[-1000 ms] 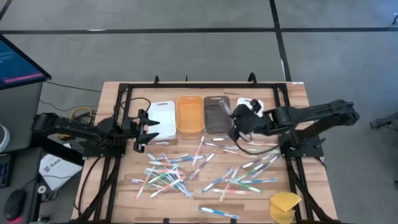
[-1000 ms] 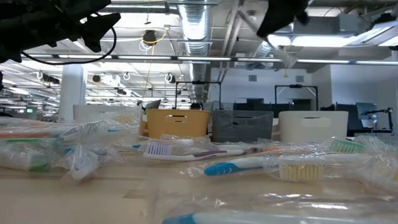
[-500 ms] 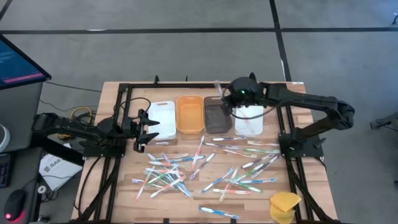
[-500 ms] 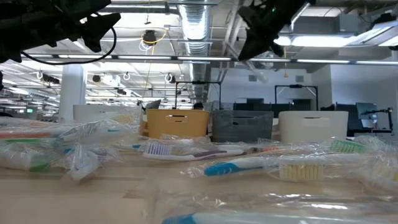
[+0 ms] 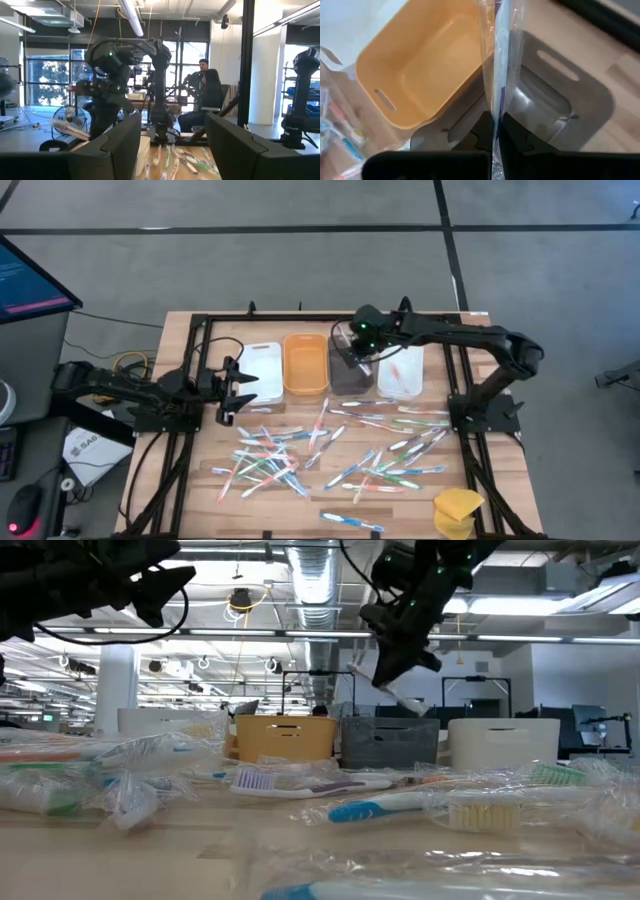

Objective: Pick & Place Toothbrushes
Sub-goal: Put the purple toothbrush into the black transparent bin

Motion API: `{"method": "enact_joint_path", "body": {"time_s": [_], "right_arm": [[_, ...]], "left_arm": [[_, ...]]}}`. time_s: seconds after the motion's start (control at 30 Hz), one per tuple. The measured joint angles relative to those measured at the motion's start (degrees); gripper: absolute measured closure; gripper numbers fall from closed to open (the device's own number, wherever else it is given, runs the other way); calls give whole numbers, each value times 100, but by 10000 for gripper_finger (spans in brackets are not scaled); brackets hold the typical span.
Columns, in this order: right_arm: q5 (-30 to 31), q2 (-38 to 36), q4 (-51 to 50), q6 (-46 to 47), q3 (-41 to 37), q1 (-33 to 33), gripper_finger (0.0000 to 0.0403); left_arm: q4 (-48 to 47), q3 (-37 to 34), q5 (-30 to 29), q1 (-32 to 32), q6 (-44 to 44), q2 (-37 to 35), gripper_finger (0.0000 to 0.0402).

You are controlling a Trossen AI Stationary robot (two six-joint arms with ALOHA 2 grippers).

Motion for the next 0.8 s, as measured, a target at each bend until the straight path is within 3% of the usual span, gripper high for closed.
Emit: {"method": "enact_joint_path", "body": {"time_s": [0.8], "right_arm": [[-55, 1368, 7, 208, 138, -106, 394]], "left_arm": [[35, 2, 0, 0, 1, 142, 188]]}}
